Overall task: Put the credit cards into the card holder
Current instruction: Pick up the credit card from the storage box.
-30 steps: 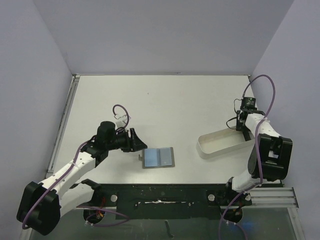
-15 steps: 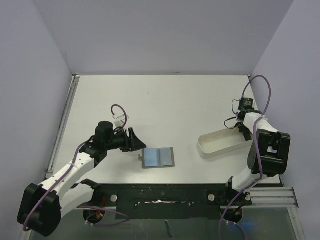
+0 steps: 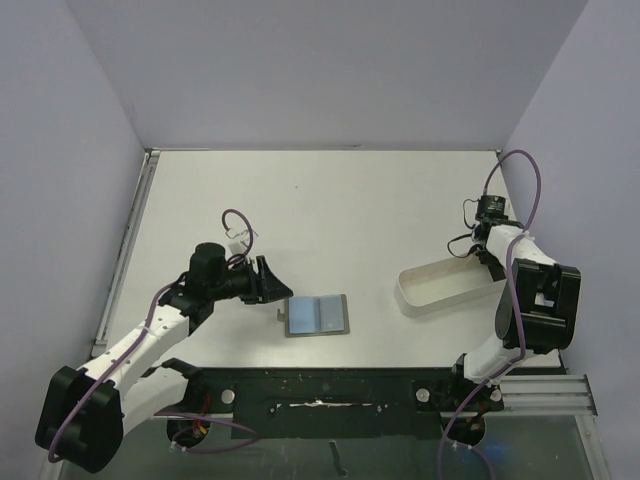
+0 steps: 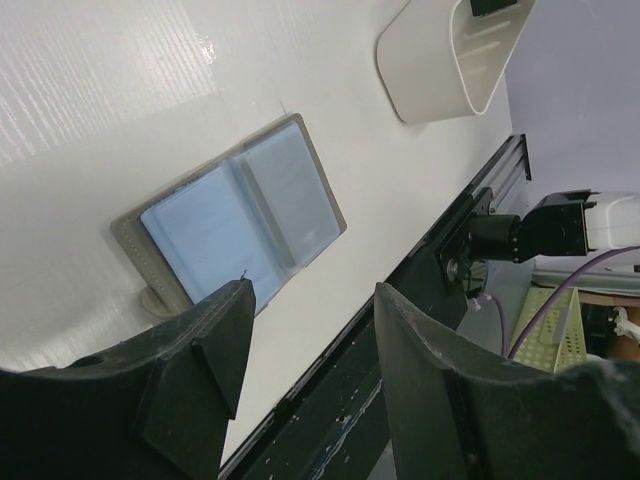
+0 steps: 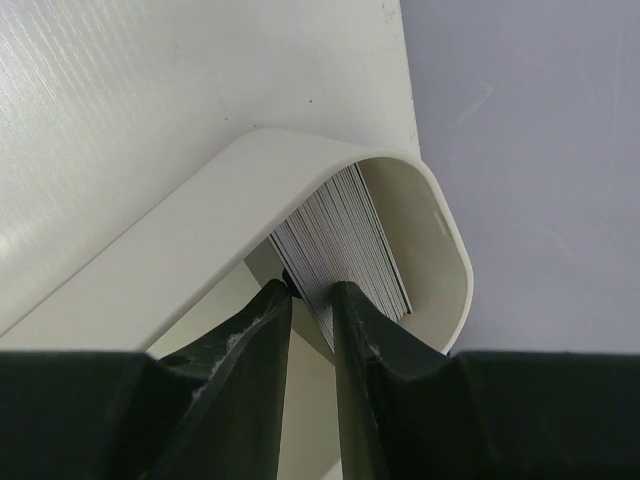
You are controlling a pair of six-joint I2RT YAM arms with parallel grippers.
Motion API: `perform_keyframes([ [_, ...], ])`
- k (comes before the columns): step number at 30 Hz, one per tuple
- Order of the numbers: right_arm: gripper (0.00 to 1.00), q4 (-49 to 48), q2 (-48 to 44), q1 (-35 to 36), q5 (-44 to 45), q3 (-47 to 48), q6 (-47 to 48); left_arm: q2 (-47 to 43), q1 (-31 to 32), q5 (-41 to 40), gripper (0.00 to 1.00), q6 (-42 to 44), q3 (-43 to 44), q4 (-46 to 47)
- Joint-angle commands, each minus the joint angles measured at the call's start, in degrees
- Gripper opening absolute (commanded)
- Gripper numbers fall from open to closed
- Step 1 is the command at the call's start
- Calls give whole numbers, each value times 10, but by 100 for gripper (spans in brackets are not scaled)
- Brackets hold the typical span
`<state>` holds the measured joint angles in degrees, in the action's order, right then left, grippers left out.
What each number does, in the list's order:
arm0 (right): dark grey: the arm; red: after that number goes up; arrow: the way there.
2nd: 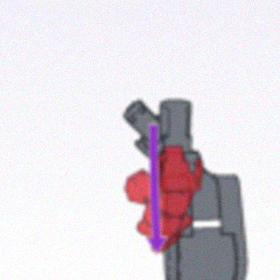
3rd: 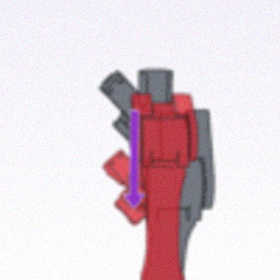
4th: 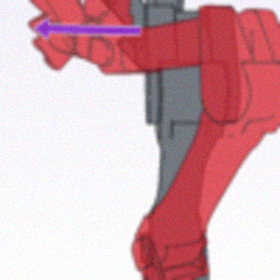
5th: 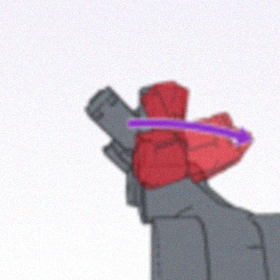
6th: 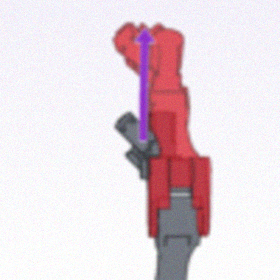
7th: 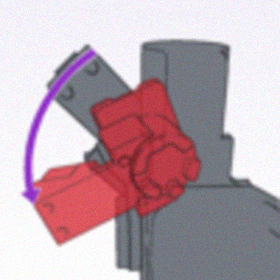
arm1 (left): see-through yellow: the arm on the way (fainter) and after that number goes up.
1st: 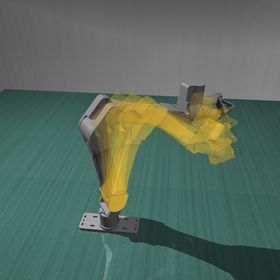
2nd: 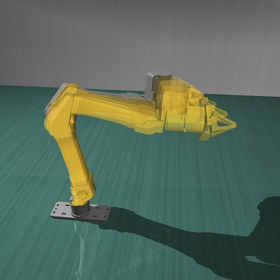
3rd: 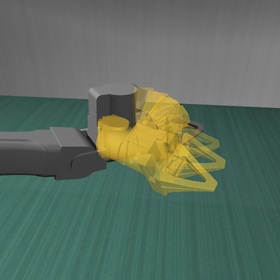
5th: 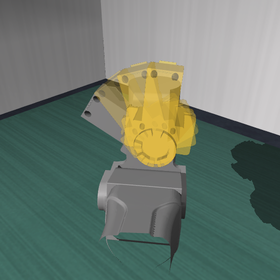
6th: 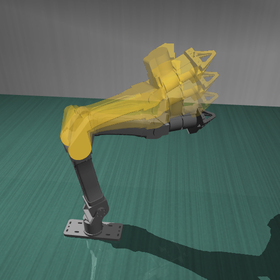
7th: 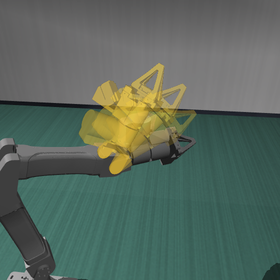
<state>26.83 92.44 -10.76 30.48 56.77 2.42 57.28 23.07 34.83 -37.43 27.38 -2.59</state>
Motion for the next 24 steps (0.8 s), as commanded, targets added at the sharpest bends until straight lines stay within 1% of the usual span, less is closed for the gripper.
perform_keyframes([
  [1, 22, -10, -15, -2, 23, 12, 4, 3, -6, 19, 50, -6, -1, 47],
  [6, 19, -4, -22, 1, 24, 16, 5, 0, -7, 23, 50, -9, -4, 53],
  [16, 10, 10, -34, 9, 23, 20, 4, -6, -7, 25, 50, -11, -7, 56],
  [24, 8, 35, -44, 12, 18, 36, -1, -9, -7, 27, 50, -12, -9, 58],
])
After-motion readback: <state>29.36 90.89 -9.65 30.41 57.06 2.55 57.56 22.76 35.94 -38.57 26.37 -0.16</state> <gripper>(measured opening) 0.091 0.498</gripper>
